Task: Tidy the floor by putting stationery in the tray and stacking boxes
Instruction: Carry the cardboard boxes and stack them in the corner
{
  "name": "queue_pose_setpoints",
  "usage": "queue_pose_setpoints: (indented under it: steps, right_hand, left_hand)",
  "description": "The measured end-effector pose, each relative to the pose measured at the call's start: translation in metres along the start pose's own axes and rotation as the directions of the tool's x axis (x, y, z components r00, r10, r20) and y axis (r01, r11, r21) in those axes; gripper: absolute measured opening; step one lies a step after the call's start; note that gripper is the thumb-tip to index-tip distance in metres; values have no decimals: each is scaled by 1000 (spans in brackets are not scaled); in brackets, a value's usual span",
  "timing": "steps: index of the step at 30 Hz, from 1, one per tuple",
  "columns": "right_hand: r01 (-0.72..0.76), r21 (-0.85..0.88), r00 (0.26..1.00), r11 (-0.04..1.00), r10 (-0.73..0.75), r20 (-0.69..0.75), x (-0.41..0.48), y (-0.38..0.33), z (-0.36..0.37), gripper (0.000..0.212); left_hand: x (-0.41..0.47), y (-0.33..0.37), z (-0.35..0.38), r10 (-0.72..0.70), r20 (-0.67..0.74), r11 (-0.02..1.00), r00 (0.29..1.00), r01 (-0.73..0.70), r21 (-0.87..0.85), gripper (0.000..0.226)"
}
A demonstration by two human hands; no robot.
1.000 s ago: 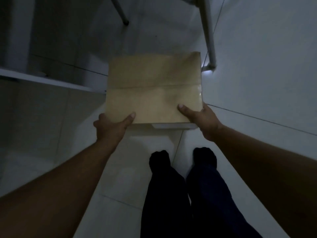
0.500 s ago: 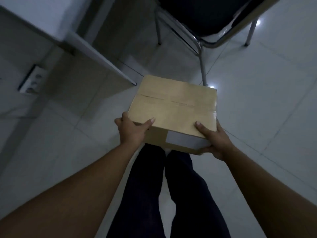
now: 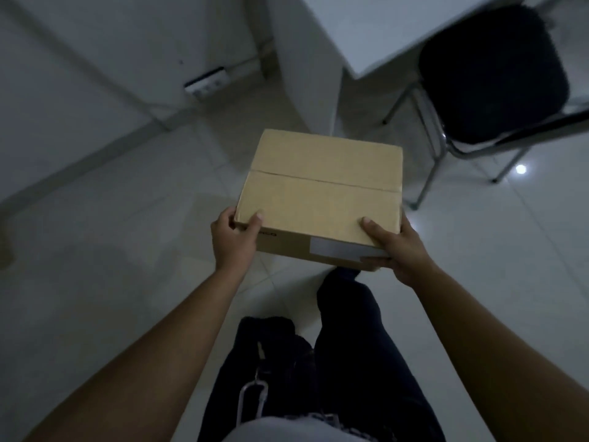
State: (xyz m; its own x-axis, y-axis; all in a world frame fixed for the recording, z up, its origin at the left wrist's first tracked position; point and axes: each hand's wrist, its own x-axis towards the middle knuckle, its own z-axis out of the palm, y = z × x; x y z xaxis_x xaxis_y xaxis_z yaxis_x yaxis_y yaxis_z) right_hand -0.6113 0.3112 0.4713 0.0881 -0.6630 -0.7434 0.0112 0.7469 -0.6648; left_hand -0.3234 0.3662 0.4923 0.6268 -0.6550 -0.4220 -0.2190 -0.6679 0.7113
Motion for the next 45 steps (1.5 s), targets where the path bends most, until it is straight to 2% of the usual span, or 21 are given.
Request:
queue_pose_setpoints:
  steps: [3, 8, 13, 18, 21, 25, 31, 33, 37, 43, 45]
  right_hand:
    - [72, -120, 990, 990, -56, 131, -15, -4, 65, 65]
    - [151, -269, 947, 951, -61, 317, -40, -5, 184, 74]
    - [203, -369, 899, 907, -24, 437, -69, 1, 327, 80]
    - [254, -444, 845, 859, 26, 534, -92, -4, 445, 95]
    - [278, -446, 825, 851, 26, 564, -90, -9, 514, 93]
    - [287, -445, 794, 849, 49, 605, -75, -9, 613, 72]
    - [315, -483, 740, 817, 108, 664, -78, -9, 747, 85]
    - [316, -507, 732, 802, 134, 668, -79, -2, 795, 82]
    - [347, -522, 706, 779, 149, 692, -84, 24, 893, 69]
    - [309, -545, 721, 780, 182, 669, -89, 78, 1028, 68]
    - [272, -563, 755, 780, 189, 628, -94, 91, 1062, 66]
  left_hand:
    - [-10, -42, -63, -39, -93, 997, 995, 33, -67, 55]
    - [-23, -117, -169, -109, -221, 975, 969, 61, -214, 56]
    - [-28, -176, -288, -180, -395, 943, 901, 43, -330, 41]
    - [-15, -209, -373, -274, -483, 914, 831, 69, -399, 44]
    - [11, -220, -422, -277, -521, 906, 807, 40, -420, 42]
    - [56, -239, -491, -288, -571, 897, 769, 9, -441, 38]
    - [105, -265, -582, -363, -629, 897, 688, 75, -436, 34]
    - [120, -280, -612, -383, -638, 894, 668, 95, -437, 33]
    - [152, -318, -676, -397, -665, 897, 633, 114, -427, 15]
    - [210, -385, -784, -390, -649, 908, 653, 156, -389, 14]
    - [224, -403, -818, -400, -620, 906, 675, 189, -379, 10]
